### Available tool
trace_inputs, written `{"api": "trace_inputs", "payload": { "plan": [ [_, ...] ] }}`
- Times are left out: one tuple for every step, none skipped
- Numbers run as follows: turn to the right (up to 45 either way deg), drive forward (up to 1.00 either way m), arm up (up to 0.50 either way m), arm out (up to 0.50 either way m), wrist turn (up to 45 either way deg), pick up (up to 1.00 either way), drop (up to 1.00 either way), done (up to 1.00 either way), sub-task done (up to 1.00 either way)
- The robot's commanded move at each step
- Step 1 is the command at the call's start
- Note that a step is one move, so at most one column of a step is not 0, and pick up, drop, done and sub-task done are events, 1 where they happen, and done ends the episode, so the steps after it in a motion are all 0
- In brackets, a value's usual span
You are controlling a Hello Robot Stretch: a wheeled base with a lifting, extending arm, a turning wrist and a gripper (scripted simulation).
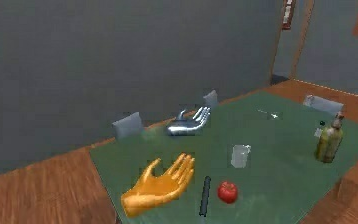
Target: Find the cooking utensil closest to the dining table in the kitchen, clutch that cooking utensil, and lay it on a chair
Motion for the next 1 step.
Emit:
{"api": "trace_inputs", "payload": {
  "plan": [
    [45.0, 0.0, 0.0, 0.0, 0.0, 0.0, 0.0, 0.0, 0.0]
  ]
}}
